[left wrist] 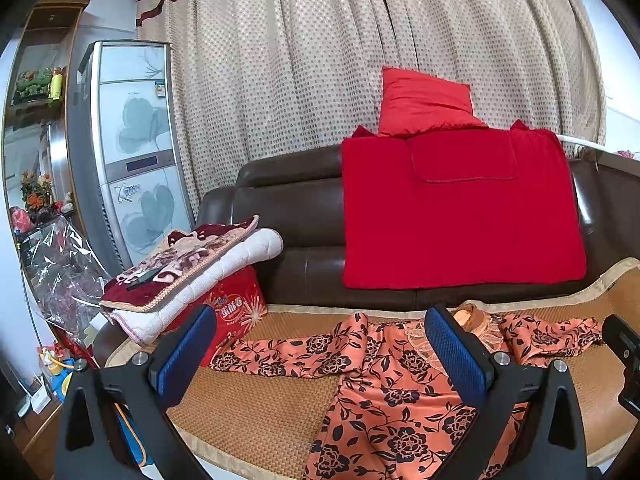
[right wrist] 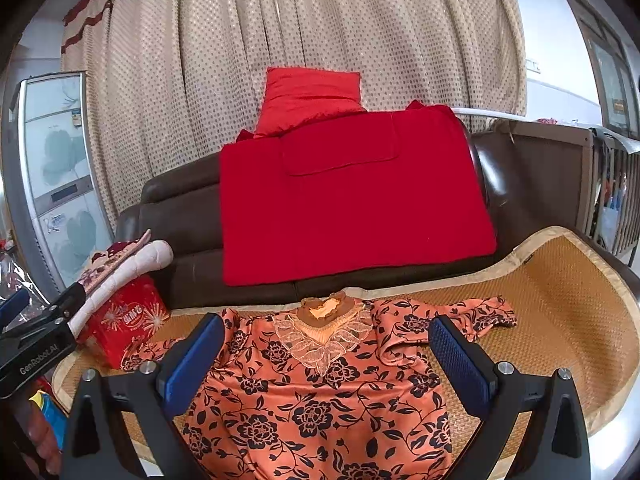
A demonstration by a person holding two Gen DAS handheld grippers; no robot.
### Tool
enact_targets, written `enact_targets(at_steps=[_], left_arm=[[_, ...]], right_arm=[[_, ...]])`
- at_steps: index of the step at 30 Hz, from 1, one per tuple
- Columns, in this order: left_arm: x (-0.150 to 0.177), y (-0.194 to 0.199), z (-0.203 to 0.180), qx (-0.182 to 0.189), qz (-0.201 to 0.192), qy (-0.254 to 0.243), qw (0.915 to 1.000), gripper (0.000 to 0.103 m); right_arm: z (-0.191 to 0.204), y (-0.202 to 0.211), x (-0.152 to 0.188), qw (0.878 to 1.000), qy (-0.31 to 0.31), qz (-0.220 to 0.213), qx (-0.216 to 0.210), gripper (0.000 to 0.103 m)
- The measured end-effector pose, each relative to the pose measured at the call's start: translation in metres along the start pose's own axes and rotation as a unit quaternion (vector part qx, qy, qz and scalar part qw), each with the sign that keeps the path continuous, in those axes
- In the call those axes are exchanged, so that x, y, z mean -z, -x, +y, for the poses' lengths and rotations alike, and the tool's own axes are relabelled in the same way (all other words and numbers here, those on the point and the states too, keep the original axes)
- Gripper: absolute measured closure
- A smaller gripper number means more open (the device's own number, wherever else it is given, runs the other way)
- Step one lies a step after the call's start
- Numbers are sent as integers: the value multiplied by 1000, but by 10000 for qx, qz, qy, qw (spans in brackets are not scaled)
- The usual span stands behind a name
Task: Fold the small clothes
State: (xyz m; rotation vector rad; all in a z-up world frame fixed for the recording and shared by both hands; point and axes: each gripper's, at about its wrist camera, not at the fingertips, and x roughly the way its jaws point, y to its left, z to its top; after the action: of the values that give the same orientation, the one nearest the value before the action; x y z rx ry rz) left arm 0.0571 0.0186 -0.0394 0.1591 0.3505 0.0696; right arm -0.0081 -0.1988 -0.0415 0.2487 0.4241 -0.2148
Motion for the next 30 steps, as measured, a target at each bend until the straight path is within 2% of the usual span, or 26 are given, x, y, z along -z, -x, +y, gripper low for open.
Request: enact_targets(at_steps=[7,11,15,17,19,21,25,28,30], left_arm=[[7,-37,-15,102,255,-65,9996,0],[25,-104,-43,674,960,-25,9931,0],[58,-181,-80,940,1629,67,9821,0],[75,-218,-101,904,1708,113,9811,0],[87,-238,-116,935,1737,98,9803,0],[95,-259,-126,1040,1819,112,9777,0],[104,-279,-132,944,1659,-43,9816,0],[106,-293,-128,932,1811,-116,9790,0],[108,-302,-127,881,1846,-163,9787,0]], right_arm=[[-17,-31,5,9998,-99,160,111,0],[-63,-59,9,9986,-486,228,21,0],[-153,-100,20,9894,-1315,182,594,0],[-195,-128,27,9827,-1487,332,1054,0],[-233,-163,34,9719,-1642,591,1578,0],[-265,-202,39,9623,-1857,813,1813,1],[-295,-264,46,9429,-2047,1236,2318,5],[-303,-306,47,9340,-1899,1463,2650,6],[-305,-328,53,9237,-1817,1714,2906,12]])
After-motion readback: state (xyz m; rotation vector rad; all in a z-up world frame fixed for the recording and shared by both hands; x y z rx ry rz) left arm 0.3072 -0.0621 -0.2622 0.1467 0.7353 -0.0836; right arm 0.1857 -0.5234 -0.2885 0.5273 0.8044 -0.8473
